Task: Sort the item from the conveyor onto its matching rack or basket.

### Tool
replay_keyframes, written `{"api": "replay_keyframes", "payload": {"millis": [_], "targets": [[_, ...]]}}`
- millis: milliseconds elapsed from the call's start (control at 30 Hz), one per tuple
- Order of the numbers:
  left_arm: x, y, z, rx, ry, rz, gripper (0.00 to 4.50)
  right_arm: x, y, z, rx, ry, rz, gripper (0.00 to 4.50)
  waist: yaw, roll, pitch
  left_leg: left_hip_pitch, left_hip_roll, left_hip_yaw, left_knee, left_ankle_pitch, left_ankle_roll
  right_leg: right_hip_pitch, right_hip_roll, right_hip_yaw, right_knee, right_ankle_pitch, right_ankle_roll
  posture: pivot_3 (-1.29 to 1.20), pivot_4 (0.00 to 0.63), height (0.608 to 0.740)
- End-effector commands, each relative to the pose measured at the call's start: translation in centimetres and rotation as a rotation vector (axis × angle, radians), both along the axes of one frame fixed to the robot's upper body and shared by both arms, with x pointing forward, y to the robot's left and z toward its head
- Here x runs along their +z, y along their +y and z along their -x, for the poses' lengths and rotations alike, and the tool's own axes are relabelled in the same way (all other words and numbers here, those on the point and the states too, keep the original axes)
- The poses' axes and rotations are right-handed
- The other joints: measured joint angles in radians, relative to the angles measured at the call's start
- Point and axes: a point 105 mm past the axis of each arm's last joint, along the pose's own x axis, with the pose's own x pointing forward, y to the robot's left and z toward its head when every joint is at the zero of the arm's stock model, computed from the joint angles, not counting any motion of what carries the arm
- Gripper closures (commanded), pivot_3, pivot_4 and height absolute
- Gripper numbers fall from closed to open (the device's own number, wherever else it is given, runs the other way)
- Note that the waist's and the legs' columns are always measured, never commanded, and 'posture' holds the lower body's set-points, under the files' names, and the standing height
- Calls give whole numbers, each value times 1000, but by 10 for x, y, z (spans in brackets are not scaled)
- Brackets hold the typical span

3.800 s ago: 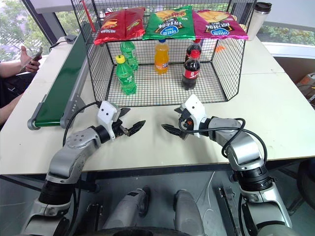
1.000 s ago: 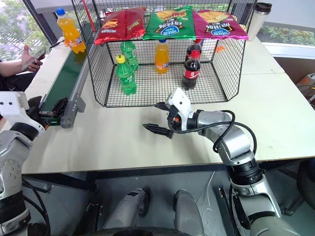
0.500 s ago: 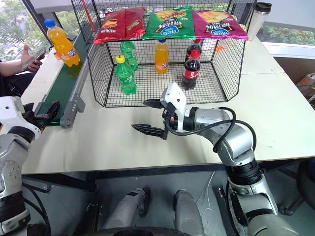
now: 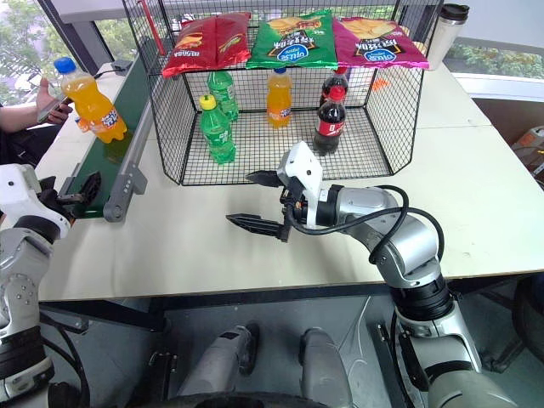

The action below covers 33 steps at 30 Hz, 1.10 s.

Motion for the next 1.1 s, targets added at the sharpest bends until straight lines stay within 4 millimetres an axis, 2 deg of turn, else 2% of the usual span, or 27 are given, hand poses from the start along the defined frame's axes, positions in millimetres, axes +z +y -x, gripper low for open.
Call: {"api": "replay_keyframes", "payload": {"millis": [33, 300, 567, 767, 867, 967, 1000, 1033, 1100], "targets": [[11, -2, -1, 0, -48, -29, 0, 9, 0, 3, 8, -47, -8, 48, 0, 0, 0, 0, 0, 0, 0, 0, 0, 0, 0, 0, 0, 0, 0, 0, 150, 739], [10, -3, -2, -6, -45, -40, 0, 7, -1, 2, -1, -53, 8, 48, 0, 0, 0, 0, 0, 0, 0, 0, 0, 0, 0, 0, 0, 0, 0, 0, 150, 739], [11, 4, -1, 31, -50, -67, 0, 6, -1, 1, -5, -57, 14, 48, 0, 0, 0, -1, 0, 0, 0, 0, 0, -1, 0, 0, -1, 0, 0, 0, 150, 739], [6, 0, -6, 14, -34, -89, 0, 7, -2, 0, -9, -60, 16, 48, 0, 0, 0, -1, 0, 0, 0, 0, 0, -1, 0, 0, -1, 0, 0, 0, 150, 739], [5, -9, -6, -41, -47, -85, 0, 6, -2, 0, -14, -61, 19, 48, 0, 0, 0, -1, 0, 0, 0, 0, 0, -1, 0, 0, -1, 0, 0, 0, 150, 739], [9, -19, -3, -108, -79, -75, 869, 6, -4, -1, -23, -62, 22, 0, 1, 0, 0, -1, 0, 0, 0, 0, 0, -1, 0, 0, -1, 0, 0, 0, 150, 739], [12, -19, -3, -112, -94, -64, 1307, 6, -4, -2, -24, -62, 24, 0, 1, 0, 0, -1, 0, 0, -1, 0, 0, -1, 0, 0, -1, 0, 0, 0, 150, 739], [16, -20, -3, -116, -108, -60, 1498, 5, -4, -2, -25, -63, 24, 0, 2, 0, 0, -1, 0, 0, -1, 0, 0, -1, 0, 0, -1, 0, 0, 0, 150, 739], [23, -20, -5, -114, -118, -38, 1497, 5, -4, -1, -25, -63, 25, 0, 2, 0, 0, -2, 0, -1, 0, 0, 0, -1, -1, 0, -1, 0, 1, 0, 150, 739]]}}
